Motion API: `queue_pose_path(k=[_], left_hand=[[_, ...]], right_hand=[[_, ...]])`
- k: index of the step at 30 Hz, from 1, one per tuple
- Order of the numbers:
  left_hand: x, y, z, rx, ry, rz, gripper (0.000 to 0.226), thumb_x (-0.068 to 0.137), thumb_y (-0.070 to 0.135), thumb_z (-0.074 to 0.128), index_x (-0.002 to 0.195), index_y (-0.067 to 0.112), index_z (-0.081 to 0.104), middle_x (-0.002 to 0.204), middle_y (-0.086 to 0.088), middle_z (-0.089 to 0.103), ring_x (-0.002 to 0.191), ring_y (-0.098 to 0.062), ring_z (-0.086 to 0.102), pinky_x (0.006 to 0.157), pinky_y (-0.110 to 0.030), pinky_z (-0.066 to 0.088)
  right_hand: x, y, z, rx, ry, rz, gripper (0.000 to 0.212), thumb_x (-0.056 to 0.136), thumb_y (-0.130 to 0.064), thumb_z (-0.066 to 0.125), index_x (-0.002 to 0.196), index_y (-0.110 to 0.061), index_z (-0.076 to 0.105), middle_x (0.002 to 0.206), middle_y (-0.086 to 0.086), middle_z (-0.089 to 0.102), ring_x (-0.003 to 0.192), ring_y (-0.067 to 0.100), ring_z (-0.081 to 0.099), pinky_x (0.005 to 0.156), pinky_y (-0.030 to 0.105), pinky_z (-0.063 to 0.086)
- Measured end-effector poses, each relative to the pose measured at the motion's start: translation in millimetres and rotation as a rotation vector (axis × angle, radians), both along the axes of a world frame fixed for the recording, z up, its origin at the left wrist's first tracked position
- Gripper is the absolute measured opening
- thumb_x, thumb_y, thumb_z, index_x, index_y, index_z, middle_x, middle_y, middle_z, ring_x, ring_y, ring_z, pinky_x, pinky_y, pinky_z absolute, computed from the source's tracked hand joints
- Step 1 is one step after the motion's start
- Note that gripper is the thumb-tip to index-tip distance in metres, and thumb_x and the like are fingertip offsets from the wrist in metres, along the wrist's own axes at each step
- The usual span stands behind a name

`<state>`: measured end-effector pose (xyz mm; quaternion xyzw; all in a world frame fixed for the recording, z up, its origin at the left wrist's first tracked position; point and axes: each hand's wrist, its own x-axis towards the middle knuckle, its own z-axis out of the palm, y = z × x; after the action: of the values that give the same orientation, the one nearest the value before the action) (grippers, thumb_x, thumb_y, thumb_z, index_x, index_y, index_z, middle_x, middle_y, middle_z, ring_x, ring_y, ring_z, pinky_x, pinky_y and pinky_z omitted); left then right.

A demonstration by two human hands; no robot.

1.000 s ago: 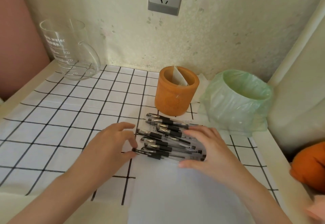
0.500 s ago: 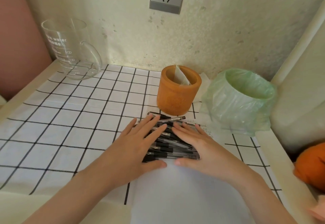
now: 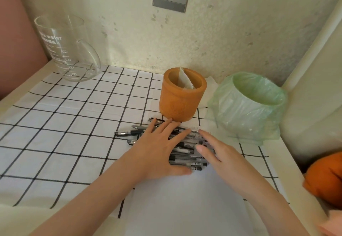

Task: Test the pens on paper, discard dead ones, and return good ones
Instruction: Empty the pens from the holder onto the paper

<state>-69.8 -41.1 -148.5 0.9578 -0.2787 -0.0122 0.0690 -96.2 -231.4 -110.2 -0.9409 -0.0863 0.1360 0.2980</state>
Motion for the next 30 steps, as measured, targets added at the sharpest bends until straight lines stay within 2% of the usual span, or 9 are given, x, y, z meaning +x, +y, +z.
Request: queue_pose_path(k=[2,5,10,14,17,20,23,26,30], left_hand=[[-3,-1,0,-0.017,-0.045,0.026,0.086,0.072,0.082,0.028,0.144,0.037,0.018,0.148,0.002,0.024,0.139,-0.019,0.018,0.115,-0.050,0.010],[-11,-2,-3,-0.018,-0.060,0.094,0.080,0.074,0.080,0.026,0.139,0.034,0.035,0.136,-0.003,0.044,0.129,-0.025,0.039,0.110,-0.054,0.025],[-22,12,-13,0.034,-0.131,0.234,0.079,0.080,0.076,0.016,0.133,0.028,0.047,0.125,-0.008,0.057,0.114,-0.030,0.054,0.097,-0.055,0.042],[-34,22,-14,0.013,-0.156,0.341,0.078,0.080,0.073,0.021,0.130,0.022,0.053,0.120,-0.009,0.059,0.109,-0.031,0.057,0.091,-0.054,0.046],[-38,27,-15,0.014,-0.177,0.384,0.069,0.080,0.063,0.030,0.129,0.020,0.054,0.118,-0.010,0.059,0.106,-0.032,0.057,0.090,-0.052,0.046],[-37,31,-11,0.047,-0.170,0.463,0.066,0.082,0.056,0.029,0.128,0.017,0.054,0.115,-0.011,0.059,0.101,-0.033,0.057,0.083,-0.050,0.048],[-38,31,-4,0.092,-0.124,0.549,0.065,0.080,0.053,0.029,0.124,0.015,0.058,0.107,-0.013,0.060,0.091,-0.033,0.058,0.073,-0.048,0.048],[-39,31,-1,0.116,-0.112,0.599,0.066,0.081,0.053,0.026,0.127,0.017,0.055,0.108,-0.013,0.059,0.091,-0.032,0.056,0.072,-0.047,0.046],[-41,29,3,0.242,-0.090,0.632,0.069,0.085,0.056,0.013,0.145,0.021,0.020,0.133,-0.006,0.038,0.112,-0.024,0.043,0.086,-0.038,0.039]], right_hand=[[0,-2,-1,0.011,0.034,-0.033,0.059,0.097,-0.049,0.034,0.150,-0.039,0.011,0.159,-0.013,0.013,0.141,0.008,0.026,0.111,0.029,0.027],[0,-5,-1,0.014,0.056,-0.050,0.063,0.095,-0.054,0.033,0.151,-0.036,0.008,0.156,-0.011,0.024,0.140,0.008,0.028,0.108,0.027,0.027],[0,-14,-2,-0.047,0.055,-0.075,0.067,0.091,-0.059,0.031,0.150,-0.034,0.012,0.157,-0.013,0.021,0.144,0.011,0.020,0.112,0.030,0.020],[-2,-10,-8,-0.231,0.054,0.087,0.076,0.089,-0.061,0.034,0.151,-0.031,0.002,0.156,-0.021,-0.008,0.146,0.010,-0.002,0.116,0.028,0.003],[-3,-6,-8,-0.317,0.117,0.171,0.093,0.090,-0.057,0.046,0.146,-0.026,-0.022,0.138,-0.022,-0.030,0.127,-0.003,-0.029,0.097,0.009,-0.014],[-2,-5,-5,-0.389,0.166,0.205,0.097,0.086,-0.062,0.042,0.142,-0.026,-0.028,0.137,-0.020,-0.034,0.099,-0.015,-0.051,0.092,0.009,-0.021],[0,-7,-9,-0.555,0.143,0.272,0.099,0.074,-0.076,0.020,0.145,-0.024,-0.024,0.148,-0.013,-0.034,0.127,-0.007,-0.038,0.107,0.025,-0.025],[0,-16,-9,-0.609,0.202,0.249,0.093,0.084,-0.070,0.027,0.145,-0.023,-0.025,0.146,-0.014,-0.035,0.133,-0.002,-0.029,0.110,0.030,-0.023],[-3,-30,-6,-0.653,0.239,0.202,0.103,0.075,-0.077,0.026,0.145,-0.021,-0.025,0.152,-0.009,-0.030,0.140,0.006,-0.026,0.113,0.032,-0.020]])
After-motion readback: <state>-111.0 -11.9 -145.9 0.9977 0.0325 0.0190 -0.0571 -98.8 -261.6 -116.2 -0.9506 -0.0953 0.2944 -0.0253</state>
